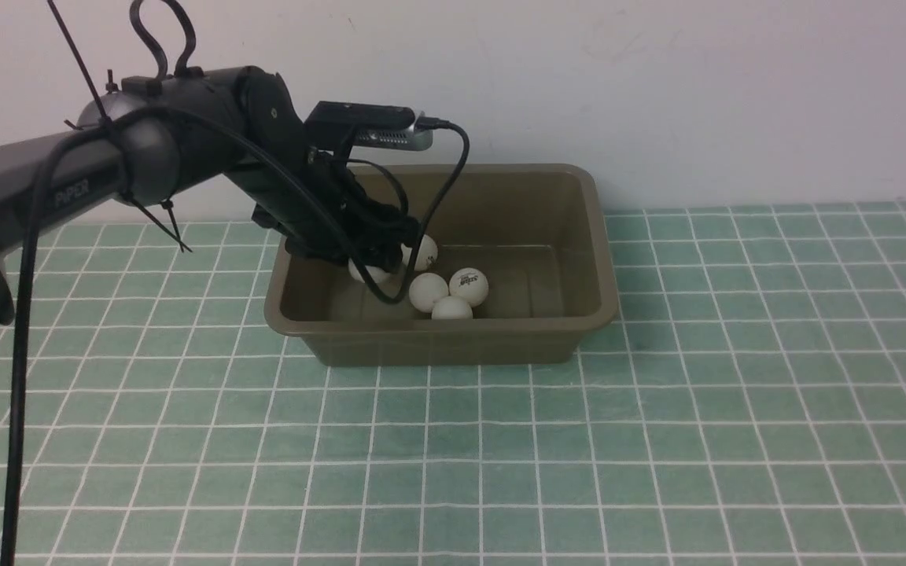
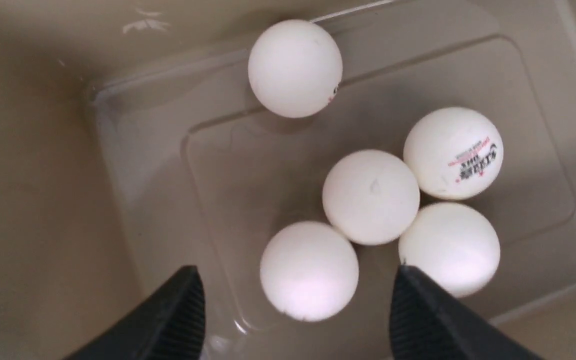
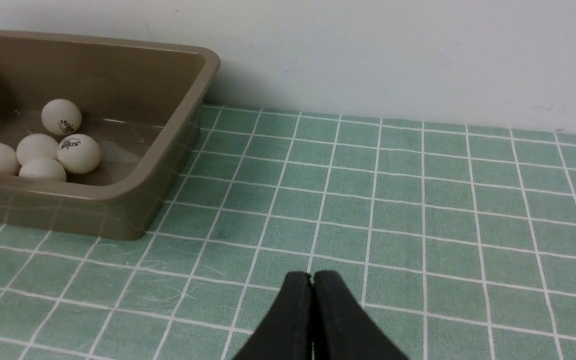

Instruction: Put the table tennis balls in the box on the green coffee tablecloth.

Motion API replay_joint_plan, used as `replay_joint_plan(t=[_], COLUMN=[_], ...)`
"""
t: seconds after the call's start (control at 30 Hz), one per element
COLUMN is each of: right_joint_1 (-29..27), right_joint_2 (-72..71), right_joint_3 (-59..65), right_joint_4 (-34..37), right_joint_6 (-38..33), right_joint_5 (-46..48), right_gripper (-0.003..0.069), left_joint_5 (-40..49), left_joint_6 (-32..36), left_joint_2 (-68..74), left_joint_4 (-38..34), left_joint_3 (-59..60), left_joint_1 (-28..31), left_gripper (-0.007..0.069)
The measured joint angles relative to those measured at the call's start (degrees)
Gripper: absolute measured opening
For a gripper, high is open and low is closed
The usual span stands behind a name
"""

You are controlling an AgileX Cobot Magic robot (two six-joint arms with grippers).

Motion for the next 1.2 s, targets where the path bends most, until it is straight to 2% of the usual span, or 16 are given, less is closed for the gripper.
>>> replay_joint_plan(t=[0.07, 0.17, 0.43, 0.5, 0.73, 0.93, 1.2], right_joint_1=[0.0, 0.0, 0.0, 0.0, 0.0, 0.0, 0.0], right_joint_2=[0.0, 0.0, 0.0, 0.0, 0.0, 0.0, 0.0], right_joint_3=[0.0, 0.0, 0.0, 0.0, 0.0, 0.0, 0.0], right_joint_4=[0.0, 0.0, 0.0, 0.0, 0.0, 0.0, 0.0], right_joint_6=[0.0, 0.0, 0.0, 0.0, 0.0, 0.0, 0.0], right_joint_5=[0.0, 0.0, 0.0, 0.0, 0.0, 0.0, 0.0], right_gripper=[-0.0010, -0.0010, -0.0010, -0.0010, -0.0010, -0.0010, -0.0010], left_joint_5=[1.3, 4.8, 17.5, 20.6, 30.4, 31.1, 30.5], left_joint_6=[0.0, 0.0, 0.0, 0.0, -1.1, -1.1, -0.1], left_joint_2=[-0.5, -2.6, -15.8, -19.2, -29.5, -30.7, -36.2], left_joint_4=[0.0, 0.4, 6.1, 6.2, 1.3, -1.3, -0.5], left_joint_3=[0.0, 0.0, 0.0, 0.0, 0.0, 0.0, 2.8], left_joint_1=[0.0, 0.0, 0.0, 0.0, 0.0, 0.0, -0.3], left_gripper=[0.0447, 0.0406, 0.0052, 0.0010, -0.0004, -0.0004, -0.0004])
